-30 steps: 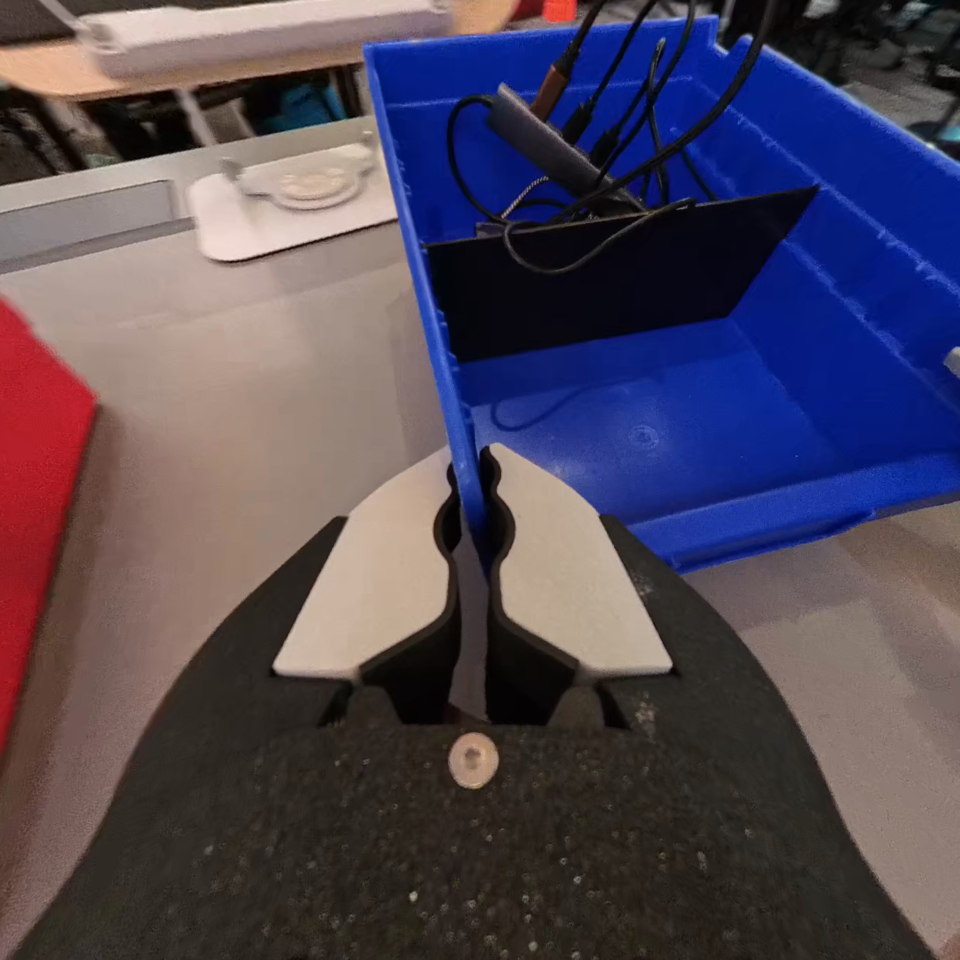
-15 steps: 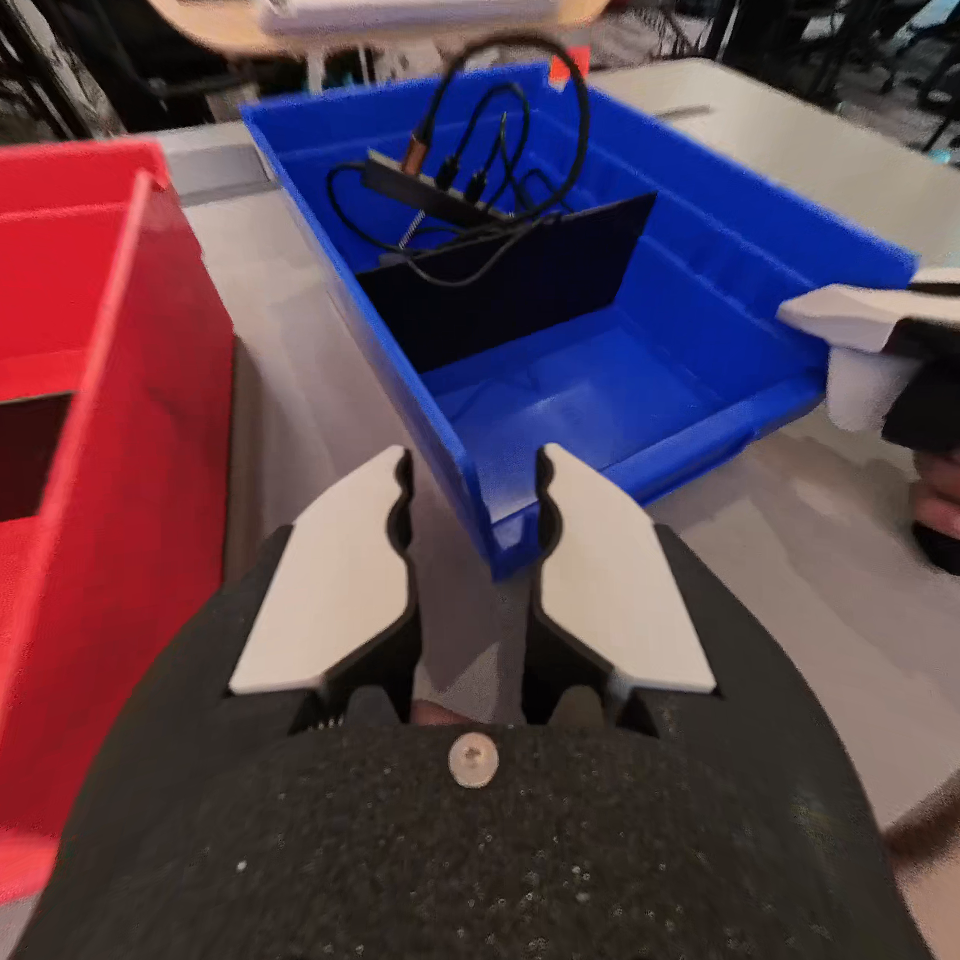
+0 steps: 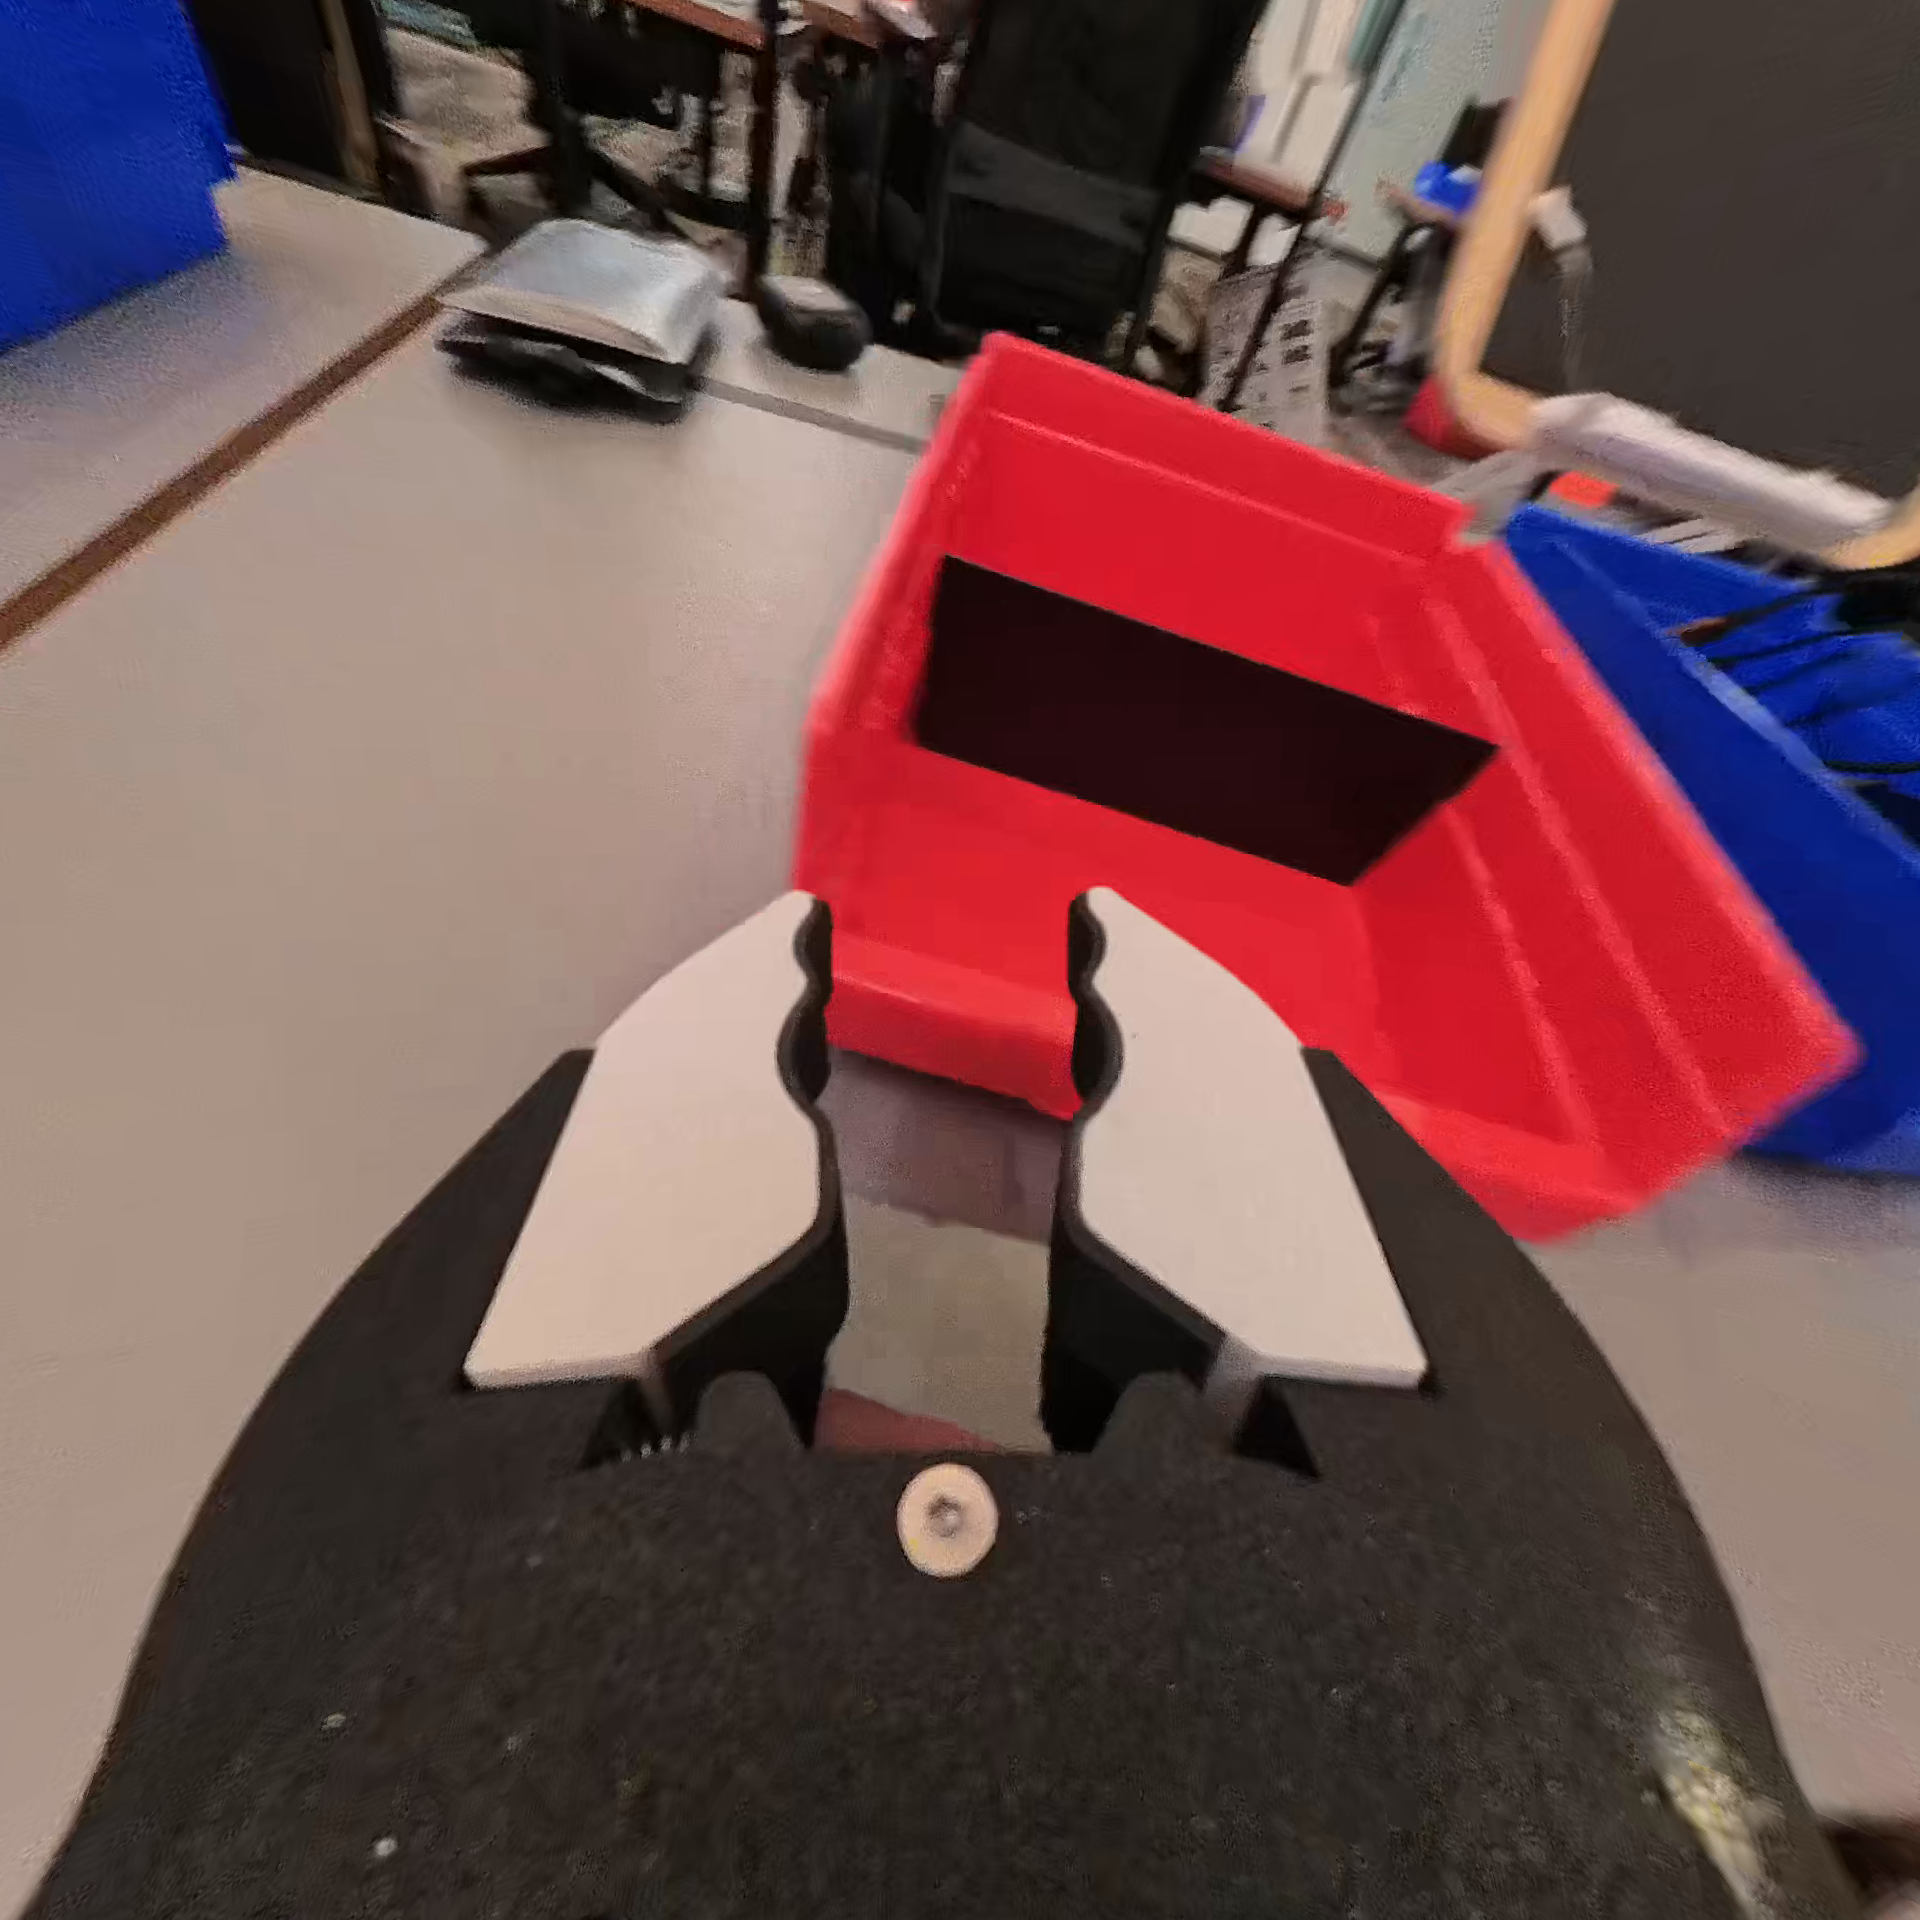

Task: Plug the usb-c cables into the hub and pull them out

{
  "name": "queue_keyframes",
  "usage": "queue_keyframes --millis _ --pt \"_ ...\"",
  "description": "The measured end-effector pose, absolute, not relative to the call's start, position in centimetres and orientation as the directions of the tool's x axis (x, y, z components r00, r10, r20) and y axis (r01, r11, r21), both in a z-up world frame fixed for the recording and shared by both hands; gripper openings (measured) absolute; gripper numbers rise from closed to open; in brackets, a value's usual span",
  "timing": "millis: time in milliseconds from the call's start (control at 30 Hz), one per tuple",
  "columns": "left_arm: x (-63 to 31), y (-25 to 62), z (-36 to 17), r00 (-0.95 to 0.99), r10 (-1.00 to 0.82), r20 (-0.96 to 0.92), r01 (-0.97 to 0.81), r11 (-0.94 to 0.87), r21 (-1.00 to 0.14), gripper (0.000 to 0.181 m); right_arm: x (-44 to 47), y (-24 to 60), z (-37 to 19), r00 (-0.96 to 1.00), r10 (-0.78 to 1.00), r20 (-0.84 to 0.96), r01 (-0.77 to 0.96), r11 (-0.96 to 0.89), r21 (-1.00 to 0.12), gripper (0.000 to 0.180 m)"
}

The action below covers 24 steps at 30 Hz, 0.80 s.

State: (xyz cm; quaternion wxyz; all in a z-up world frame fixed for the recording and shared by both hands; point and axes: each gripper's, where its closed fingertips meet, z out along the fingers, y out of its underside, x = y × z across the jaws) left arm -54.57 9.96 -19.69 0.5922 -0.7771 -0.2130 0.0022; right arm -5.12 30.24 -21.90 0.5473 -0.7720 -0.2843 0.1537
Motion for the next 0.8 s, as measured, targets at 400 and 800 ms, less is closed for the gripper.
queue_keyframes --millis 400,800 --pt "-58.0 14.1 -21.0 0.925 0.334 0.184 0.277 -0.259 -0.925 0.007 -2.5 27.9 -22.2 0.786 0.581 0.211 0.380 -0.184 -0.907 0.031" --pt "-52.3 10.9 -21.5 0.944 0.317 0.091 0.226 -0.421 -0.878 0.006 -13.5 20.3 -20.0 0.653 0.748 0.115 0.324 -0.139 -0.936 0.030"
